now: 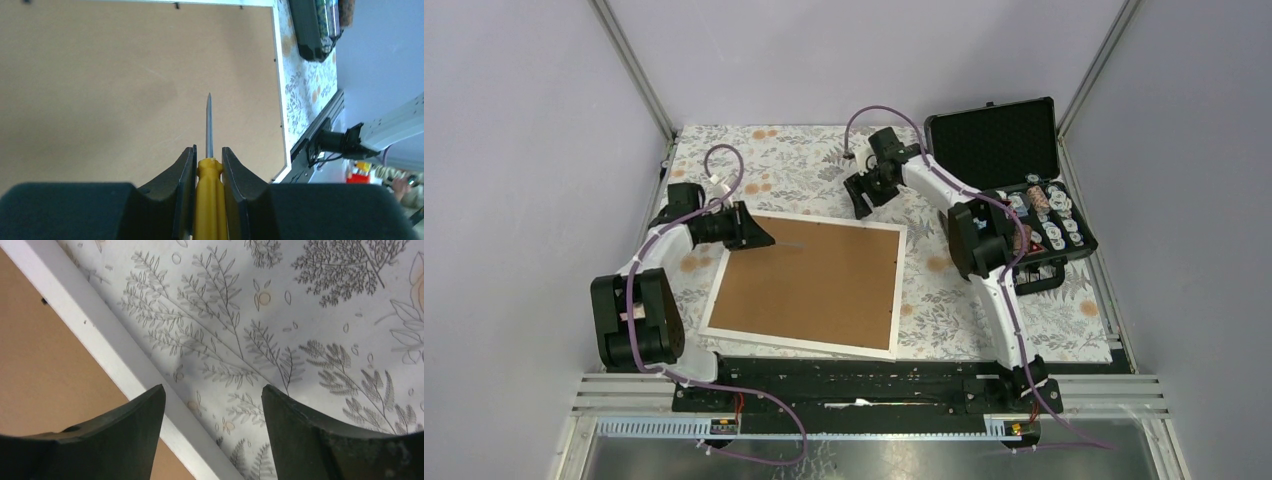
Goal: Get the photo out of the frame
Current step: Adjust the photo frame at the center of the board.
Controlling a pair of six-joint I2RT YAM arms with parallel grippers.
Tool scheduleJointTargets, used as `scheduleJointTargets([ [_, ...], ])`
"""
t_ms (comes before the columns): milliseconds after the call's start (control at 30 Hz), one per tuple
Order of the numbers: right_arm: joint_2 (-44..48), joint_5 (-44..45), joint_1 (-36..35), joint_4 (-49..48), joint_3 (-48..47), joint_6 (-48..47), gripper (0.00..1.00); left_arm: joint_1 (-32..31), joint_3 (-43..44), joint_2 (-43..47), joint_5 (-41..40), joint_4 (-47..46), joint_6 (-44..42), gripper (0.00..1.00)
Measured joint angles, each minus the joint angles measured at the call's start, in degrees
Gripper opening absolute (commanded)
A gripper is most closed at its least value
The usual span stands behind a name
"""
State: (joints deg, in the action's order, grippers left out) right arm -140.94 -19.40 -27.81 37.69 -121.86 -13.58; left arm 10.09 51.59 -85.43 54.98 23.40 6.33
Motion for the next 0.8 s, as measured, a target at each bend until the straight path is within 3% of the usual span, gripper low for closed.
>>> scheduleJointTargets([
  [267,15.63,-8.83,5.09,1.42,15.74,0.87,0.83,-12.46,-0.33,2.51,0.85,0.42,-4.15,0.00],
  [433,33.00,-16.17,12.22,2.01,36.52,5.90,0.83,-20.65,-6.99,3.39,1.07,-5.99,0.13,0.00],
  [600,42.82,-20.68,12.09,-0.35,54.51,11.58,0.83,-27.45,-14.25,3.41,0.15,-16.13,8.79,0.00],
  [700,42.51,-22.64,11.43,-3.76,60.70,16.09,0.83,-27.19,-14.60,2.80,0.17,-18.71,11.78,0.00],
  [800,41.09,-23.91,11.39,-7.28,64.32,19.80,0.83,-21.94,-12.85,2.75,0.26,-17.62,12.96,0.00],
])
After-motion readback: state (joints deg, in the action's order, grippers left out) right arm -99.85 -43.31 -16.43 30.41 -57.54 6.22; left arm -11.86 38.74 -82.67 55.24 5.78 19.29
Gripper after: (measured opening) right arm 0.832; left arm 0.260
